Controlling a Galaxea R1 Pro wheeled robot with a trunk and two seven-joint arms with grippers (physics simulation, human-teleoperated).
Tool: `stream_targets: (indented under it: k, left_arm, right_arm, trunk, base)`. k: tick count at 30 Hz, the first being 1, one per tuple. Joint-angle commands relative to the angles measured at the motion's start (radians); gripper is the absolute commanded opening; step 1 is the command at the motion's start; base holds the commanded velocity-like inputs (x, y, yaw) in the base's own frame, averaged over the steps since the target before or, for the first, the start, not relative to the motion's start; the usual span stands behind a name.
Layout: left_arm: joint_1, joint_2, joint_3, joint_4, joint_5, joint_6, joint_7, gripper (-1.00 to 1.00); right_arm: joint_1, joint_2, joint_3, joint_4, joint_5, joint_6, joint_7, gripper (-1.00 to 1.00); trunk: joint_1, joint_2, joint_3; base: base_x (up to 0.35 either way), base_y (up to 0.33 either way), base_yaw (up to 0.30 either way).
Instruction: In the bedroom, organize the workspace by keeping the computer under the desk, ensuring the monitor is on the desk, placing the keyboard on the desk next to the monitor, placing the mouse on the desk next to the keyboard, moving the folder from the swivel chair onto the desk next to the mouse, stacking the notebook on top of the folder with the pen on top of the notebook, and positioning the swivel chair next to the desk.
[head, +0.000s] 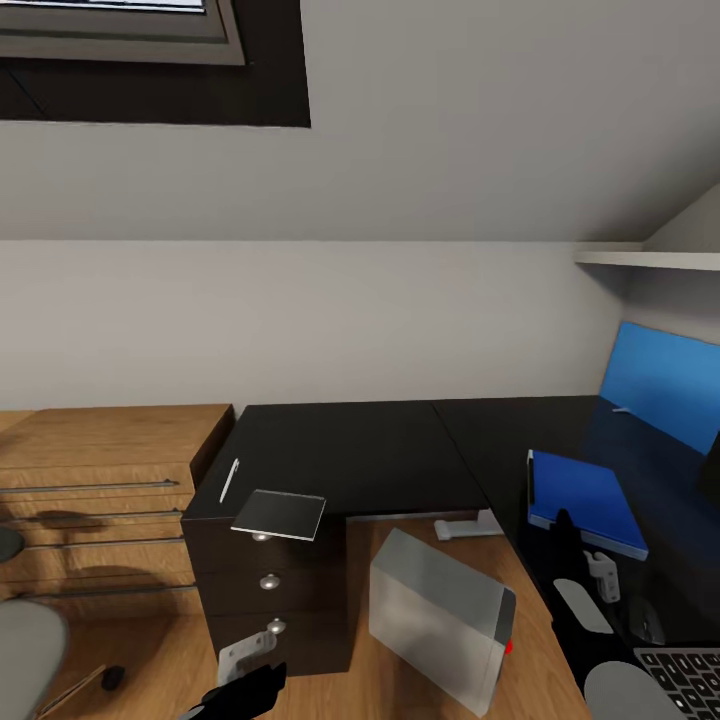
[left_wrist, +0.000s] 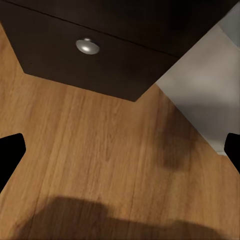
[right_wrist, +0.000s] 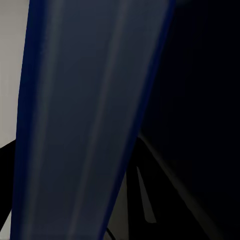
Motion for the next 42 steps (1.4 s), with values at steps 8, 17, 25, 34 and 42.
stream_targets:
  k: [8, 17, 25, 34, 42]
  left_arm:
    - [-0.001, 0.001, -0.005, -0.002, 0.011, 0.001, 0.01, 1.0]
    - [-0.001, 0.001, -0.005, -0.002, 0.011, 0.001, 0.009, 1.0]
    - [-0.001, 0.001, -0.005, -0.002, 0.011, 0.0, 0.007, 1.0]
    - [-0.001, 0.001, -0.005, -0.002, 0.012, 0.0, 0.007, 1.0]
    - [-0.001, 0.001, -0.005, -0.002, 0.013, 0.001, 0.007, 1.0]
  right_arm:
    - [-0.001, 0.0, 0.0, 0.0, -0.01, -0.001, 0.008, 1.0]
    - [-0.001, 0.0, 0.0, 0.0, -0.01, -0.001, 0.009, 1.0]
    - [-0.001, 0.002, 0.001, 0.0, -0.01, -0.001, 0.011, 1.0]
    - [-0.001, 0.003, 0.004, -0.001, -0.009, -0.001, 0.011, 1.0]
    - [-0.001, 0.003, 0.004, -0.001, -0.009, -0.001, 0.014, 1.0]
  trunk:
    - [0.0, -0.001, -0.001]
    - [0.0, -0.001, -0.001]
    - [0.0, -0.001, -0.001]
    - [0.0, -0.001, -0.001]
    - [0.0, -0.001, -0.001]
  base:
    - [0.0, 0.0, 0.0]
    - [0.0, 0.0, 0.0]
    - [-0.011, 0.0, 0.0]
    - [-0.076, 0.0, 0.0]
    - [-0.002, 0.0, 0.0]
